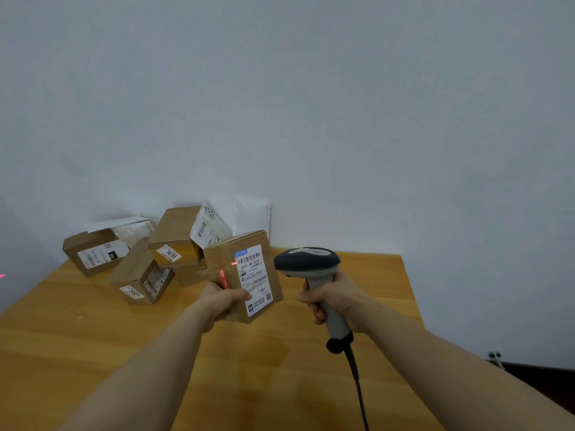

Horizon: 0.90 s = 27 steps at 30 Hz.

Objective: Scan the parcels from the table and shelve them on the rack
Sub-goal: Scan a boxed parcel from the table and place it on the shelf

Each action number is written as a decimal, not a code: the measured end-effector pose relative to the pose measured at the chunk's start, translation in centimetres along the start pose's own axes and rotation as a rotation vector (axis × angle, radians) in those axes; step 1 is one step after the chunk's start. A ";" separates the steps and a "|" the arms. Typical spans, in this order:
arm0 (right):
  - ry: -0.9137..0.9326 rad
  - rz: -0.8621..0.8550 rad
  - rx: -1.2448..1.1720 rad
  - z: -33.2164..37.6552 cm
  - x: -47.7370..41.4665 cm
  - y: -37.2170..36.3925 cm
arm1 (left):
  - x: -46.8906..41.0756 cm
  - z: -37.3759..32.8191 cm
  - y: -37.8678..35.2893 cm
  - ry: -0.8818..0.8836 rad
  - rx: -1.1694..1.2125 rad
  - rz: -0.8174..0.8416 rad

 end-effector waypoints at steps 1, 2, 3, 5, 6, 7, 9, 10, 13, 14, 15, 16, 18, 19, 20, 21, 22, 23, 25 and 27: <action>-0.003 -0.001 0.001 0.0 0.1 -0.1 | 0.1 0.0 0.0 -0.001 0.002 0.003; -0.006 -0.004 0.003 0.0 0.2 -0.1 | 0.1 0.1 0.1 -0.002 0.002 0.005; -0.007 -0.006 0.007 0.0 0.3 -0.1 | 0.2 0.1 0.1 -0.002 0.003 0.003; -0.003 -0.005 0.014 0.1 0.6 -0.3 | 0.4 0.2 0.2 0.000 0.005 -0.005; -0.001 0.000 0.013 0.2 0.7 -0.3 | 0.5 0.2 0.2 0.001 0.004 -0.007; 0.000 0.005 0.010 0.3 0.8 -0.4 | 0.6 0.3 0.3 0.001 0.002 -0.009; -0.002 0.012 0.009 0.4 1.0 -0.6 | 0.8 0.3 0.5 -0.002 0.004 -0.012; -0.005 0.012 0.014 0.4 1.1 -0.6 | 0.9 0.3 0.6 -0.004 0.007 -0.013; -0.005 0.010 0.027 0.3 1.4 -0.8 | 1.1 0.4 0.9 -0.005 0.013 -0.018; -0.001 0.010 0.028 0.3 1.5 -0.8 | 1.2 0.4 1.0 -0.005 0.014 -0.021; 0.004 0.013 0.029 0.3 1.6 -0.9 | 1.4 0.5 1.0 -0.005 0.016 -0.022; 0.007 0.017 0.032 0.3 1.7 -1.0 | 1.6 0.5 1.1 -0.006 0.018 -0.024; 0.005 0.031 0.034 0.3 2.0 -1.2 | 2.0 0.6 1.2 -0.011 0.028 -0.029; 0.003 0.041 0.026 0.3 2.2 -1.4 | 2.4 0.7 1.2 -0.016 0.033 -0.033; 0.003 0.050 0.014 0.2 2.3 -1.6 | 2.8 0.8 1.2 -0.020 0.041 -0.037; 0.002 0.051 0.001 0.1 2.5 -1.8 | 3.2 0.8 1.2 -0.020 0.053 -0.040; 0.004 0.042 -0.010 -0.1 2.6 -1.9 | 3.8 1.0 1.3 -0.017 0.062 -0.040; 0.009 0.026 -0.019 -0.2 2.6 -2.0 | 4.5 1.2 1.4 -0.013 0.066 -0.039; 0.024 -0.007 -0.056 -0.4 2.6 -2.2 | 5.8 2.0 1.8 -0.006 0.070 -0.032; 0.030 -0.061 -0.110 -0.6 2.5 -2.4 | 7.3 3.1 2.4 0.001 0.095 -0.011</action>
Point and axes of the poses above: each hand's wrist, its own x-axis away from the middle knuckle, its own y-axis out of the back of the hand, z = x × y, the point moved 6 cm from there along -x, towards the middle knuckle, and after that the axes turned 4 degrees about -x, right-handed, at the moved point
